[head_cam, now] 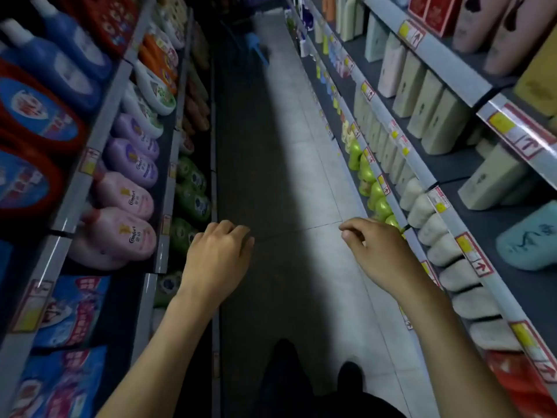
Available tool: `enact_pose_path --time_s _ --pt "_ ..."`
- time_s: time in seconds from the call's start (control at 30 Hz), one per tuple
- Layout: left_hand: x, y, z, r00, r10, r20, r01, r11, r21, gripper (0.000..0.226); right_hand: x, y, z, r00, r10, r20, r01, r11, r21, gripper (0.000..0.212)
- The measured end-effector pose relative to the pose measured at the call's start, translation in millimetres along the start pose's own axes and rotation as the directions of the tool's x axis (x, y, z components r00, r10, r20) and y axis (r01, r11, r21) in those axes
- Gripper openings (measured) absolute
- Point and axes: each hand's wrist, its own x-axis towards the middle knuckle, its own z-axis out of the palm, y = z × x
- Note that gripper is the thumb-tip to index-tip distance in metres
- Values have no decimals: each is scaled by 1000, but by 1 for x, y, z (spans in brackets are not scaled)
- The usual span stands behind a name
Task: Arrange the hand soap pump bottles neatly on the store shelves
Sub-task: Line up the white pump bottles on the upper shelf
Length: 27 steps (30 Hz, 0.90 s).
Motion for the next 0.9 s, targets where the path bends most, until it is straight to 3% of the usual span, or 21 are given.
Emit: enact_pose_path --time_s 0.6,0.9 --pt "158 -180 56 980 -195 36 198 965 -173 29 250 -129 105 961 -60 270 123 967 -223 24" --pt "276 -244 55 992 -127 17 128 974 -189 27 359 -157 113 977 -11 212 64 967 -248 26"
